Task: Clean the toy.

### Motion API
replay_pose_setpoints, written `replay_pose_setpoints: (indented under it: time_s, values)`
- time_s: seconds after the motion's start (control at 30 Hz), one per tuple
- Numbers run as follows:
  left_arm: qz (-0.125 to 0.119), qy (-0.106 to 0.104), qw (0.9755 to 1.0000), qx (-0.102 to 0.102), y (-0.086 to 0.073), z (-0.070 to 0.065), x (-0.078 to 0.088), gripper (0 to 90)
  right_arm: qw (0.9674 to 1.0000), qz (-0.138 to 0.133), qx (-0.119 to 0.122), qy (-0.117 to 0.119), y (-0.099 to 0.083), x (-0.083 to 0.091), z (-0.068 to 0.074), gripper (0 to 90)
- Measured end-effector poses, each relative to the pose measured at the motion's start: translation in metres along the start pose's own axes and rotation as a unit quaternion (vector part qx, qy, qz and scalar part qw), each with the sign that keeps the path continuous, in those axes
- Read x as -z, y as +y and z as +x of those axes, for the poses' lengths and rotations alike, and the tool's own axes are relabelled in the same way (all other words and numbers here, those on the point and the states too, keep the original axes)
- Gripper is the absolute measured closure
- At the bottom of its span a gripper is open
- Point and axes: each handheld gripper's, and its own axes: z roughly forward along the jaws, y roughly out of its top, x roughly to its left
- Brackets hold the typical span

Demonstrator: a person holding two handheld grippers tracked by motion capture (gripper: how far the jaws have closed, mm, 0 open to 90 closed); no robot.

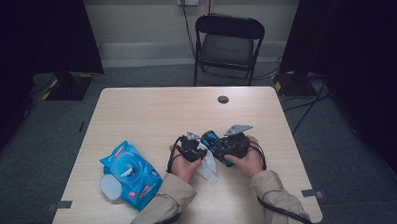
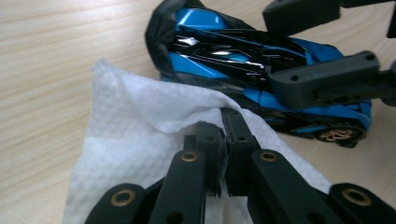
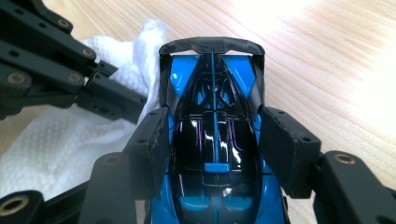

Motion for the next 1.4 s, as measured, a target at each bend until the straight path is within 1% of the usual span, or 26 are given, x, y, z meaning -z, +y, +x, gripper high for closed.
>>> replay_pose_setpoints:
  time_s: [0.07,0.13,0.23,0.3,0.37,0.47,0.57,0.63,0.73,0.8,0.87,0.93,1.0,1.1,1.4]
  values:
    - [0.0,-0.01,0.9999,-0.003,-0.002,-0.005,-0.001,86.9,1.0,0.0,0.0,0.0,0.0,0.0,0.0,43.4]
    - [0.0,-0.01,0.9999,-0.009,-0.003,-0.011,-0.002,86.9,1.0,0.0,0.001,-0.001,0.0,0.0,0.0,43.4]
    - [0.0,-0.02,0.9997,-0.013,-0.004,-0.018,-0.003,86.9,1.0,0.0,0.002,-0.001,0.0,0.0,0.0,43.4]
    - [0.004,-0.025,0.9994,-0.022,-0.005,-0.021,-0.004,86.9,1.0,0.0,0.003,-0.001,0.0,0.0,0.0,43.4]
    - [0.005,-0.032,0.9992,-0.024,-0.006,-0.026,-0.004,86.9,1.0,0.001,0.003,-0.002,0.001,0.0,0.0,43.4]
    - [0.005,-0.037,0.9989,-0.029,-0.007,-0.032,-0.005,86.9,1.0,0.002,0.004,-0.002,0.001,0.0,0.0,43.4]
    - [0.003,-0.037,0.9988,-0.032,-0.009,-0.035,-0.005,86.9,1.0,0.002,0.003,-0.002,0.001,0.0,0.0,43.4]
    - [0.002,-0.045,0.9986,-0.026,-0.01,-0.036,-0.005,86.9,1.0,0.001,0.003,-0.002,0.001,-0.001,0.0,43.4]
    - [0.003,-0.048,0.9983,-0.031,-0.011,-0.039,-0.005,86.9,1.0,0.002,0.003,-0.002,0.001,-0.001,0.0,43.4]
    - [0.002,-0.051,0.9983,-0.028,-0.011,-0.041,-0.006,86.9,1.0,0.002,0.004,-0.002,0.001,-0.001,0.001,43.3]
    - [0.003,-0.053,0.9981,-0.032,-0.012,-0.043,-0.006,86.9,1.0,0.003,0.003,-0.002,0.002,-0.001,0.0,43.4]
    - [0.004,-0.059,0.9977,-0.033,-0.013,-0.046,-0.006,86.9,1.0,0.002,0.004,-0.003,0.002,-0.001,0.001,43.3]
    - [0.006,-0.06,0.9974,-0.039,-0.013,-0.05,-0.007,86.9,1.0,0.002,0.004,-0.003,0.002,-0.001,0.001,43.3]
    - [0.005,-0.067,0.997,-0.038,-0.015,-0.054,-0.008,87.0,1.0,0.002,0.004,-0.003,0.002,-0.001,0.001,43.3]
    - [0.008,-0.086,0.9949,-0.053,-0.018,-0.071,-0.01,87.0,1.0,0.001,0.005,-0.002,0.002,-0.002,0.001,43.3]
